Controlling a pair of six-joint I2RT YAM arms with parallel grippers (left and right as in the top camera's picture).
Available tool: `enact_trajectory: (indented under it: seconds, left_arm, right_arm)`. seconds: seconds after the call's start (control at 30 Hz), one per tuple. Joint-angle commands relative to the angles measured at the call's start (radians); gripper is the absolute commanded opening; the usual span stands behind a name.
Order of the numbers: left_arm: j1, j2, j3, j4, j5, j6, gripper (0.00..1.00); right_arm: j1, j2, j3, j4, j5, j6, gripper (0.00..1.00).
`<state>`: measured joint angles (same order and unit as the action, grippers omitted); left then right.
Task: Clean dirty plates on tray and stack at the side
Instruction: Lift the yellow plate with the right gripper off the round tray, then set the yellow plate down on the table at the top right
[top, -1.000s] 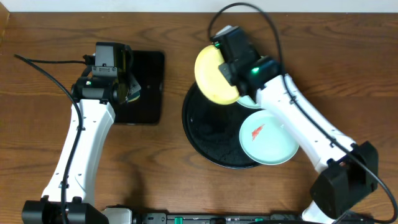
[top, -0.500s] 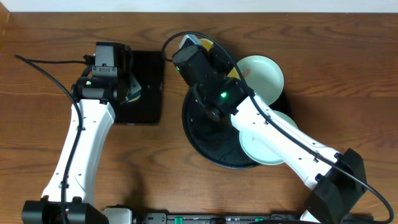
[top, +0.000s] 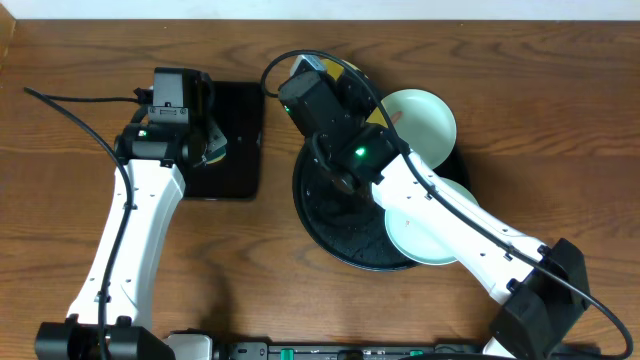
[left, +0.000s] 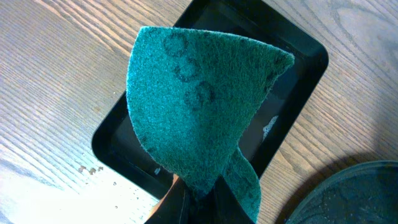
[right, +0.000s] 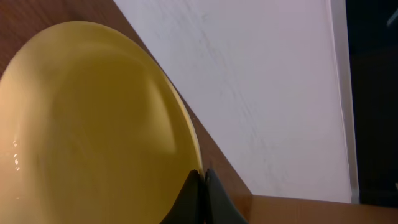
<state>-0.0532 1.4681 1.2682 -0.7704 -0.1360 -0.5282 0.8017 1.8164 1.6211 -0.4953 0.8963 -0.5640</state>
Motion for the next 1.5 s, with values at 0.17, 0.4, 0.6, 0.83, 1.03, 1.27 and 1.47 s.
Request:
enact_trajectory:
  seconds: [0.17, 0.4, 0.6, 0.83, 1.03, 1.27, 1.47]
  left_arm:
    - [0.003, 0.004, -0.004, 0.0, -0.003, -0.016, 0.08]
    - [0.003, 0.006, -0.004, 0.0, -0.002, -0.016, 0.07]
    - [0.003, 0.02, -0.004, 0.0, -0.002, -0.016, 0.07]
    - [0.003, 0.03, -0.004, 0.001, -0.002, -0.016, 0.08]
    - [0.003, 0.03, -0.004, 0.001, -0.002, -0.016, 0.07]
    - [0.003, 0.03, -0.004, 0.0, -0.002, -0.016, 0.08]
    - [0.003, 0.03, -0.004, 0.001, -0.002, -0.016, 0.07]
  right_arm:
    - [-0.08, -0.027, 0.019, -0.006, -0.043, 0.333, 0.01]
    - [-0.368, -0.027, 0.019, -0.119, -0.64, 0.715, 0.01]
    - [-0.766, -0.024, 0.019, -0.142, -1.177, 0.887, 0.01]
    - [-1.075, -0.002, 0.003, -0.159, -1.214, 0.977, 0.01]
    - [-1.174, 0.057, -0.01, -0.159, -1.033, 1.039, 0.01]
    - [-1.176, 0.185, -0.011, -0.154, -0.927, 1.04, 0.01]
    - [-1.173, 0.269, -0.011, -0.153, -0.957, 1.035, 0.12]
